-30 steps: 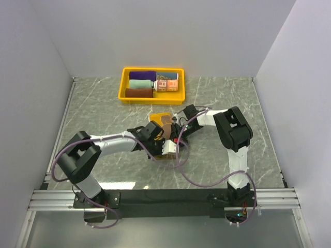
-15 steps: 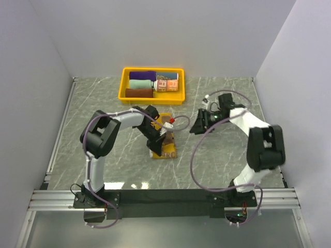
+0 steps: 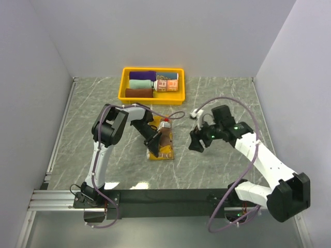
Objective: Roll the towels
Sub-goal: Roll the towel
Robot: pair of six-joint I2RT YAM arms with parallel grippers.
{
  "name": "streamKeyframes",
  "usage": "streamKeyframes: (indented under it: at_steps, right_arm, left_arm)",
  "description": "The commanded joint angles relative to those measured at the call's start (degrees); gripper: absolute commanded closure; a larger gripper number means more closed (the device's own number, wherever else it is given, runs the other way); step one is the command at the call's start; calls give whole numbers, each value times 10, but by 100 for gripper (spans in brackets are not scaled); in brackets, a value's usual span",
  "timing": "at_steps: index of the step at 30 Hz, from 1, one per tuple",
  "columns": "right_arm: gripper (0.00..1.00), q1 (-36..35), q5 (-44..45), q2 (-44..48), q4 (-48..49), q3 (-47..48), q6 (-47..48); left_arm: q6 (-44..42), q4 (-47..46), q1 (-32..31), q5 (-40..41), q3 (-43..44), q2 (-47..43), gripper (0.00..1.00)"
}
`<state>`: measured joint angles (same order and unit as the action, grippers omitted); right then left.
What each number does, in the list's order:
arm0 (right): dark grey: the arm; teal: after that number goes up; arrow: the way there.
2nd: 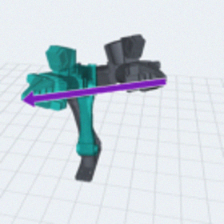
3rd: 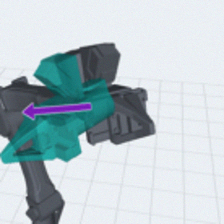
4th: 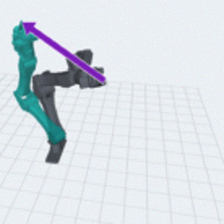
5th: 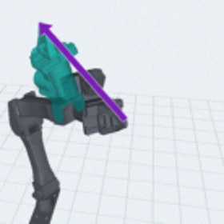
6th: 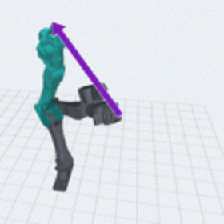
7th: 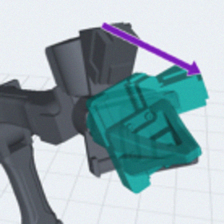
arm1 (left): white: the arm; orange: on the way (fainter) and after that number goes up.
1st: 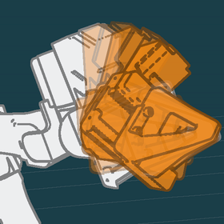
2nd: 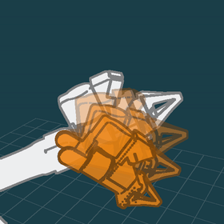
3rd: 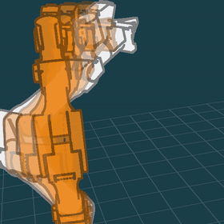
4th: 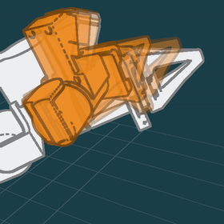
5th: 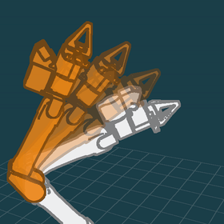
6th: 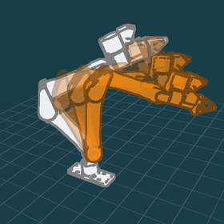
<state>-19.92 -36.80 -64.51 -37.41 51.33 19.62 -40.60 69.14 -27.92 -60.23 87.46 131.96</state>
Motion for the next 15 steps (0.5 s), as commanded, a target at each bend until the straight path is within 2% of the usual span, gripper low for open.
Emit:
streamKeyframes:
  at_steps: [1,5,6,10,15]
  right_arm:
    - [28,-68,66,-28,-1,13,79]
    - [33,-188,112,-78,18,46,101]
    - [34,-238,124,-99,35,56,105]
    - [34,-324,181,-138,113,51,118]
    - [34,-380,217,-191,174,43,134]
  left_arm:
    - [-6,-23,0,127,-15,45,99]
    - [20,-35,3,135,-33,47,99]
    - [26,-38,4,130,-37,46,99]
    - [53,-64,16,125,-71,36,99]
    - [56,-79,21,127,-105,22,99]
